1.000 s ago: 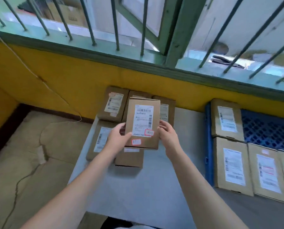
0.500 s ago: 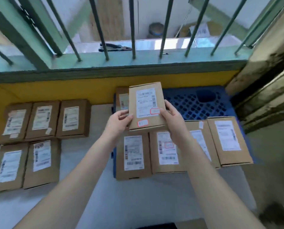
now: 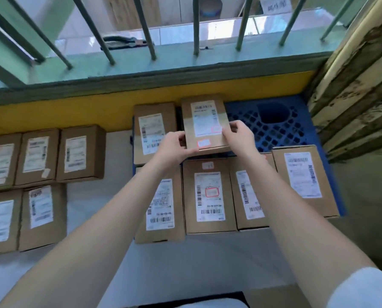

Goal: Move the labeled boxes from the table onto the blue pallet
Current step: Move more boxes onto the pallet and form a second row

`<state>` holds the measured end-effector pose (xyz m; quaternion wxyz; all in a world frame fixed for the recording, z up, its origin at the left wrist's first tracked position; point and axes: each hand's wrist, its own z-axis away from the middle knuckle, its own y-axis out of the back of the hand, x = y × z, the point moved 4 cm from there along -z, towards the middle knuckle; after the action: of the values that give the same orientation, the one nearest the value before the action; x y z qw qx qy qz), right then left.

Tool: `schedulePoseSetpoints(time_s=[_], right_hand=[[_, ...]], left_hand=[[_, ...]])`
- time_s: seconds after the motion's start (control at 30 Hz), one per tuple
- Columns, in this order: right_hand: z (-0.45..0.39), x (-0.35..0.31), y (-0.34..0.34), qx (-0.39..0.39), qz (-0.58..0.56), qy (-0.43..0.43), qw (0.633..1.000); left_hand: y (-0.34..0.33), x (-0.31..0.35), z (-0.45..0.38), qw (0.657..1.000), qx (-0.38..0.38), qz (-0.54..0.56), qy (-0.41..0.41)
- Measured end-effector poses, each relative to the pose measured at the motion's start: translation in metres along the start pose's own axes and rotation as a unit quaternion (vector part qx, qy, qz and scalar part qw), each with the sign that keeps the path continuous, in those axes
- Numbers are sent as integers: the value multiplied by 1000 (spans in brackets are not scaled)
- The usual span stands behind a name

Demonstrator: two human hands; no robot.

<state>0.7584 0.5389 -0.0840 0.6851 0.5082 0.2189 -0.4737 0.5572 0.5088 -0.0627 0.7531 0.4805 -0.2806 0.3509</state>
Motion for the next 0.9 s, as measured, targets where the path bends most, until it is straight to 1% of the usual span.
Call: schedulePoseSetpoints(time_s=[0.07, 0.13, 0.17, 0.27, 0.37, 0.43, 0.5, 0.57, 0.63, 0.7, 0.8, 0.9], right_hand=[[-2, 9, -6, -4, 27, 13, 1000], [-2, 15, -12, -6, 63, 28, 998], [-2, 16, -14, -2, 100, 38, 994], [0, 13, -19, 19, 265, 62, 962], [1, 8, -23, 26, 325, 58, 944], [6, 6, -24, 51, 325, 40, 943], [16, 0, -25, 83, 296, 27, 951], [26, -14, -32, 107, 273, 45, 955], [38, -34, -49, 111, 252, 85, 958], [51, -56, -75, 95, 216, 128, 963], [79, -89, -129, 40, 166, 185, 968], [112, -117, -189, -10, 170, 236, 957]], left_hand=[[-4, -6, -3, 999, 12, -36, -23], [-8, -13, -3, 996, 33, -84, -21], [-9, -17, -4, 993, 41, -108, -13], [-13, -26, -4, 988, 38, -151, 7], [-13, -25, -1, 984, 36, -176, 6], [-10, -24, 4, 980, 50, -195, -10], [-2, -26, 11, 978, 77, -195, -15], [11, -31, 21, 979, 106, -171, -8], [28, -41, 35, 980, 136, -142, 1], [48, -57, 55, 978, 170, -120, 20], [82, -93, 94, 967, 223, -98, 67], [121, -146, 141, 953, 259, -76, 139]])
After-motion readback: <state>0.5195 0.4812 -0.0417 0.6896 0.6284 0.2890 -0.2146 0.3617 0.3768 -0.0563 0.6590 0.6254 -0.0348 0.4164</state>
